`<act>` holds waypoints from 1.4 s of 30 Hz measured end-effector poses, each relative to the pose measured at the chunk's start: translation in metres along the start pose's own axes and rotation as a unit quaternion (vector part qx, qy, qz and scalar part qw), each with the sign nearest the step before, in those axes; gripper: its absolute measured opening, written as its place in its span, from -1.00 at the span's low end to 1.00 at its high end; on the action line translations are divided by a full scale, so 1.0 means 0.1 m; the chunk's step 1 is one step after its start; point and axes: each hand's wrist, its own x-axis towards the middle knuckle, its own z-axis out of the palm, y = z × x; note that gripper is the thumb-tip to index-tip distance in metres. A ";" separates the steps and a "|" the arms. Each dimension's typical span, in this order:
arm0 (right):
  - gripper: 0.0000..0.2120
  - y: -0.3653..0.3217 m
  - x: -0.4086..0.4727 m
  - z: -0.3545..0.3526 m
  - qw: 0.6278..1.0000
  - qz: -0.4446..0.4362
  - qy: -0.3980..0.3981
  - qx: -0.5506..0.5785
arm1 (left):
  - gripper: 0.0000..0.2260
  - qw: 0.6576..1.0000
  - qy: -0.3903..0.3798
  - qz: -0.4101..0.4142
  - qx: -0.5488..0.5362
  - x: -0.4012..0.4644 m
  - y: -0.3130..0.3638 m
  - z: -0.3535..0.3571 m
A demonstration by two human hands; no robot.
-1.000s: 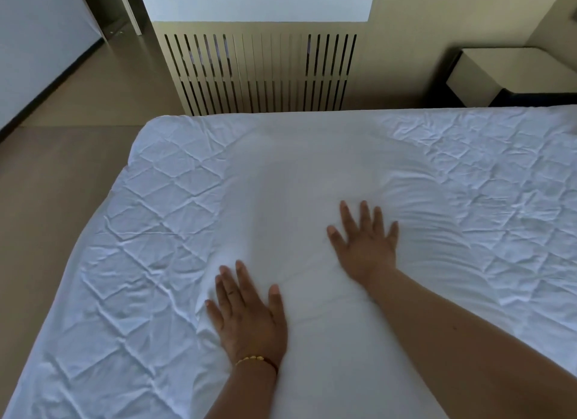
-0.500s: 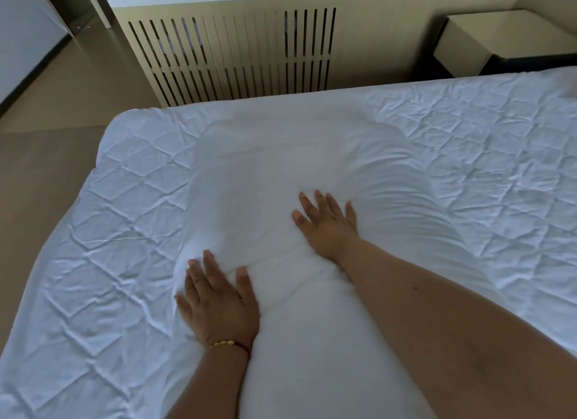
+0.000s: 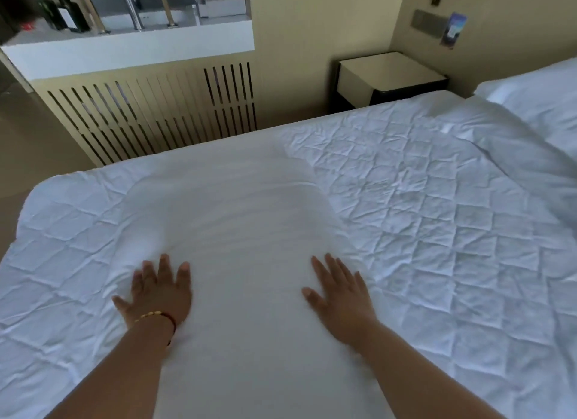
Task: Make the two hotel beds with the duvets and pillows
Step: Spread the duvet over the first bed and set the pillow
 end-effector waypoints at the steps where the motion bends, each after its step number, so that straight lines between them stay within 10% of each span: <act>1: -0.02 0.06 -0.03 -0.07 1.000 -0.013 -0.009 0.021 | -0.38 0.999 0.015 -0.020 -0.031 -0.08 0.16 -0.07; 5: -0.40 0.47 -0.17 -0.53 0.987 -0.029 0.008 0.156 | -0.44 0.986 0.092 0.073 -0.122 -0.69 1.18 -0.15; 11: -0.73 1.68 -0.45 -1.46 0.979 0.003 0.063 0.196 | -0.64 0.956 0.001 0.260 -0.134 -1.87 2.96 0.18; 31: -0.57 4.70 -1.25 -2.91 0.902 0.223 0.231 0.289 | -0.82 0.879 -0.222 0.351 -0.232 -3.60 5.74 0.78; 42: -0.59 6.93 -0.48 -3.93 0.862 0.291 0.310 0.274 | -0.47 0.853 -0.303 0.257 -0.340 -3.77 7.80 1.33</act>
